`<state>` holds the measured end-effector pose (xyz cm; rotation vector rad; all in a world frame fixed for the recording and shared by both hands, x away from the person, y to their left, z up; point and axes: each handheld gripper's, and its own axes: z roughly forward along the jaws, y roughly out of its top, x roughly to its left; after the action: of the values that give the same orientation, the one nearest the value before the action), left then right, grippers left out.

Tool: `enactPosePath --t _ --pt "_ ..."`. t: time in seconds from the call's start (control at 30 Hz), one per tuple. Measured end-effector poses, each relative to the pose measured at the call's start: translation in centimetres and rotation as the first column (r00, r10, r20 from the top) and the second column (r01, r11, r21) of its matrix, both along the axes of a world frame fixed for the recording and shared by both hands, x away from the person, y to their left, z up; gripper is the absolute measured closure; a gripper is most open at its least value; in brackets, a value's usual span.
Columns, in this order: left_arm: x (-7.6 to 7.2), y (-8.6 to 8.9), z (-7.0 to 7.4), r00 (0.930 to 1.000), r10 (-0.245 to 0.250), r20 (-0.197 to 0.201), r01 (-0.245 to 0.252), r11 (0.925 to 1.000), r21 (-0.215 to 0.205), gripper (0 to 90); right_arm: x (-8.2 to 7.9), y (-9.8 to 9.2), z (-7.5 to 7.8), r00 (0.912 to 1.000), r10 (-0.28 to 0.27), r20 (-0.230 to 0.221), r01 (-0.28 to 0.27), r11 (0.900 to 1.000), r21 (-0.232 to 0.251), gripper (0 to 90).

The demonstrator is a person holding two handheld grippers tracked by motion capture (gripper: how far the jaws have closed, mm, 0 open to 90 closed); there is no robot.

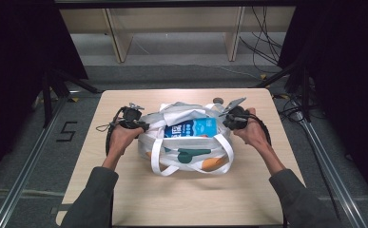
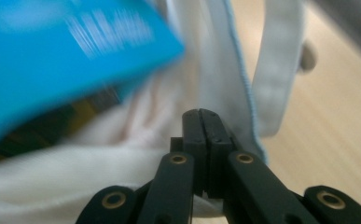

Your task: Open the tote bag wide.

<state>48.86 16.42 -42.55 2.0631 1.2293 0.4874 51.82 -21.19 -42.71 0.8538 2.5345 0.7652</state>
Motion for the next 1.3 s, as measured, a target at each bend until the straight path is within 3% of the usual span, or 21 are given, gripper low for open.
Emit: enactPosePath --t 0.03,0.07,0.13,0.2,0.27,0.3,0.37,0.43,0.5,0.53,0.57,0.6,0.87,0.9,0.93,1.0,1.07,1.1,1.2,1.23,1.3 --pt "-0.5 -0.3 0.6 0.9997 -0.024 -0.006 0.024 0.9996 -0.013 73.5 -0.6 0.1 0.9 0.9994 -0.009 0.032 0.008 1.0 0.017 90.0" --pt "-1.0 -0.8 1.0 0.9986 -0.053 0.0 0.053 0.9985 -0.011 73.1 -1.1 0.4 1.6 0.9975 0.024 0.067 -0.028 0.998 0.056 90.0" --pt "-1.4 -1.3 1.4 0.997 -0.077 0.007 0.077 0.9969 -0.011 71.8 -1.9 0.8 2.3 0.9967 0.044 0.069 -0.049 0.996 0.074 90.0" --pt "-1.9 -3.0 2.1 0.9889 -0.148 0.019 0.148 0.989 0.01 71.2 -4.2 2.5 2.9 0.9844 0.169 0.048 -0.173 0.98 0.098 90.0" --pt "-1.6 -4.2 2.1 0.9876 -0.157 0.014 0.157 0.9876 0.0 70.9 -5.5 3.5 2.5 0.9771 0.213 -0.009 -0.211 0.972 0.102 90.0" --pt "-1.2 -4.8 2.1 0.9887 -0.148 0.02 0.149 0.9887 -0.016 70.3 -5.8 3.8 2.2 0.97 0.243 -0.008 -0.241 0.966 0.089 90.0" --pt "-0.2 -6.0 2.3 0.9885 -0.151 0.006 0.151 0.9876 -0.043 70.4 -6.6 4.2 1.6 0.9677 0.251 -0.017 -0.25 0.967 0.055 90.0" --pt "0.9 -7.4 2.4 0.9903 -0.139 0.008 0.139 0.9902 -0.014 70.5 -7.1 4.4 1.2 0.9635 0.265 -0.034 -0.264 0.964 0.035 90.0" --pt "2.1 -8.2 2.2 0.9906 -0.134 -0.03 0.134 0.9906 0.025 71.7 -7.4 4.4 0.5 0.9464 0.318 -0.059 -0.318 0.948 0.006 90.0" --pt "2.6 -8.5 2.0 0.992 -0.12 -0.04 0.121 0.9917 0.043 72.5 -7.8 4.4 0.0 0.9463 0.313 -0.08 -0.315 0.949 -0.014 90.0" --pt "3.1 -8.7 1.8 0.9926 -0.108 -0.054 0.112 0.9912 0.07 74.0 -8.0 4.5 -0.6 0.9358 0.337 -0.104 -0.342 0.939 -0.034 90.0" --pt "3.5 -8.8 1.5 0.9925 -0.103 -0.065 0.109 0.9901 0.088 75.3 -8.3 4.7 -1.1 0.9329 0.34 -0.12 -0.347 0.937 -0.048 90.0" --pt "5.2 -7.9 -0.1 0.9973 0.011 -0.073 -0.005 0.9957 0.093 83.2 -8.6 5.0 -1.4 0.9351 0.33 -0.129 -0.34 0.938 -0.062 90.0" --pt "5.2 -7.8 0.0 0.9976 0.007 -0.069 -0.002 0.997 0.077 83.2 -8.5 5.0 -1.4 0.9318 0.349 -0.101 -0.356 0.932 -0.071 90.0" --pt "4.8 -7.9 0.4 0.9985 -0.002 -0.055 0.005 0.9981 0.062 78.1 -8.3 4.9 -1.3 0.9321 0.35 -0.092 -0.356 0.933 -0.059 90.0" --pt "3.7 -8.1 1.2 0.999 -0.037 -0.025 0.038 0.9965 0.075 71.0 -8.3 4.6 -1.0 0.9449 0.316 -0.084 -0.319 0.948 -0.018 90.0" --pt "2.5 -8.1 2.1 0.9965 -0.084 0.008 0.083 0.9938 0.074 67.3 -8.0 4.2 -0.5 0.9476 0.316 -0.05 -0.315 0.949 0.017 88.4" --pt "1.9 -7.8 2.4 0.9948 -0.1 0.022 0.098 0.993 0.066 64.6 -8.2 4.0 -0.3 0.957 0.286 -0.047 -0.284 0.958 0.047 87.2" --pt "0.7 -6.8 3.1 0.9945 -0.1 0.03 0.1 0.9949 -0.009 54.4 -8.3 3.5 0.7 0.9675 0.253 -0.005 -0.25 0.96 0.124 86.7" --pt "0.5 -6.4 3.1 0.9951 -0.095 0.029 0.095 0.9952 -0.022 52.9 -8.1 3.5 0.9 0.9635 0.266 0.027 -0.267 0.955 0.129 86.2" --pt "0.1 -5.7 3.1 0.9957 -0.085 0.037 0.086 0.9963 -0.011 50.8 -8.1 3.4 1.1 0.9712 0.236 0.035 -0.238 0.959 0.155 85.8"
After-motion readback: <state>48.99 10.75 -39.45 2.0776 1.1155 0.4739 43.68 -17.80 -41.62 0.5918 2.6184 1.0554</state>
